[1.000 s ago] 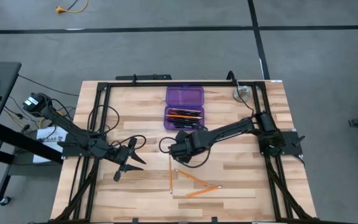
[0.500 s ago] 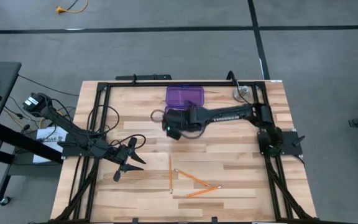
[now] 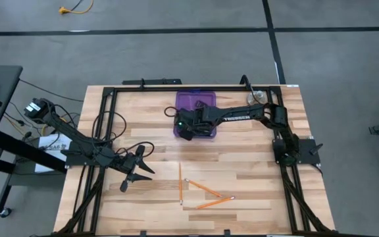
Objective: Pick & place school supplies into a supply box
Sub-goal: Put the orange pencil into the violet supply box
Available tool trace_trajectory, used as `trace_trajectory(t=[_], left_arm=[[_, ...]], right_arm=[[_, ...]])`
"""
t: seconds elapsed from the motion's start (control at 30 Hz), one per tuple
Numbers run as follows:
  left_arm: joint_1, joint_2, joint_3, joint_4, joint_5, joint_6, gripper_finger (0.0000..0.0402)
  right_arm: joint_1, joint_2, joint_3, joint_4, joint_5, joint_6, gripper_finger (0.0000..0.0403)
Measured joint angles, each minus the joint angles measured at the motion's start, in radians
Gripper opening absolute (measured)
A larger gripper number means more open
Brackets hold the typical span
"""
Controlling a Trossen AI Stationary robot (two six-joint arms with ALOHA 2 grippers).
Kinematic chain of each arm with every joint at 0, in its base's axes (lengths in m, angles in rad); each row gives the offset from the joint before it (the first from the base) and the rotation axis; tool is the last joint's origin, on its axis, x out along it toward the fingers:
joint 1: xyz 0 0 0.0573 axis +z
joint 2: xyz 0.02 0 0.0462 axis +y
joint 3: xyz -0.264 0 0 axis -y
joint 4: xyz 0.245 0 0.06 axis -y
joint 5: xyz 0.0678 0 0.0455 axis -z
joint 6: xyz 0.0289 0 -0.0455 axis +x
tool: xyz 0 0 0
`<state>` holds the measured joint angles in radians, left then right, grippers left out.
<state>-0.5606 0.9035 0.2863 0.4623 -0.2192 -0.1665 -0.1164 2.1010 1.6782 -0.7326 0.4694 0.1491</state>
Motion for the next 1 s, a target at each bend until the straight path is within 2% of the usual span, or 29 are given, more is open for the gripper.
trace_trajectory(t=[0.1,0.23,0.53,0.7,1.0], left_arm=[[0.000,0.000,0.000,0.004,-0.002,0.001,0.0109],[0.000,0.000,0.000,0.000,-0.003,0.000,0.0109],[0.000,0.000,0.000,-0.001,-0.003,0.001,0.0109],[0.000,0.000,0.000,-0.003,-0.003,0.000,0.0109],[0.000,0.000,0.000,-0.006,-0.014,0.007,0.0109]], right_arm=[[-0.007,0.001,-0.064,0.020,0.000,0.017,0.0000],[-0.011,0.002,-0.085,0.023,0.000,0.026,0.0007],[-0.008,0.002,-0.085,0.029,-0.002,0.027,0.0075],[-0.008,0.001,-0.085,0.028,-0.042,0.042,0.0102],[0.044,-0.057,-0.085,-0.073,-0.049,0.118,0.0108]])
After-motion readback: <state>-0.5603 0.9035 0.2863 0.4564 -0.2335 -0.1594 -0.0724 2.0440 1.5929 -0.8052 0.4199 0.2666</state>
